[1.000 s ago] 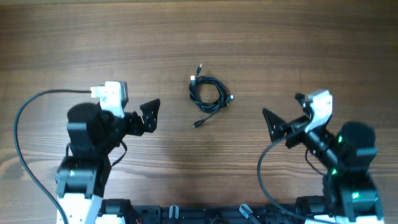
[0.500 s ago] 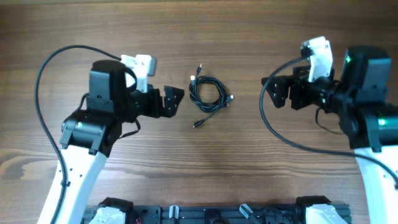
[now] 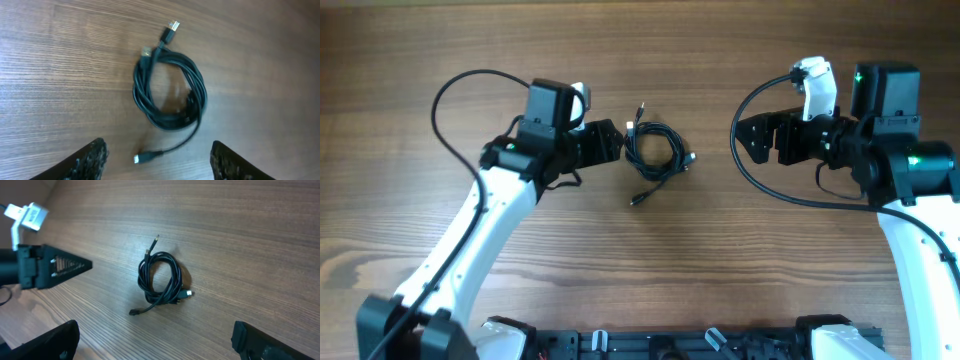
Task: Untangle cables
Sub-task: 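Reach the left gripper down to the black cable coil and grasp it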
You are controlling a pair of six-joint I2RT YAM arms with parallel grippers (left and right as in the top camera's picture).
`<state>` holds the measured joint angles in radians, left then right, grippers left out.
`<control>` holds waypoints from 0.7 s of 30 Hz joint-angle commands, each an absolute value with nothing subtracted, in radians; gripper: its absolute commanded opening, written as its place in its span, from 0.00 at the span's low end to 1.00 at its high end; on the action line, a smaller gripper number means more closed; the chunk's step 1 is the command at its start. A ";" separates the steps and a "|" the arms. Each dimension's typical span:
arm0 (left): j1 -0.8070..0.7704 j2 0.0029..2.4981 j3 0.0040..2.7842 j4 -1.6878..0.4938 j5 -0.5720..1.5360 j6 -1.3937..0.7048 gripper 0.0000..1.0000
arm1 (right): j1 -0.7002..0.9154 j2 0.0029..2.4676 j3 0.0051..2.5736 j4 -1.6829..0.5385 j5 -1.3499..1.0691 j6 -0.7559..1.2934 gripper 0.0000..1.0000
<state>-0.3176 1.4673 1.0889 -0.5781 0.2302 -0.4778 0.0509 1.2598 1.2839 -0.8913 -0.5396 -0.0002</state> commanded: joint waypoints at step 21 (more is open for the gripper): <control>-0.492 1.816 1.103 -0.380 0.057 -0.929 0.41 | 0.055 1.274 1.301 -0.903 -0.479 0.112 0.99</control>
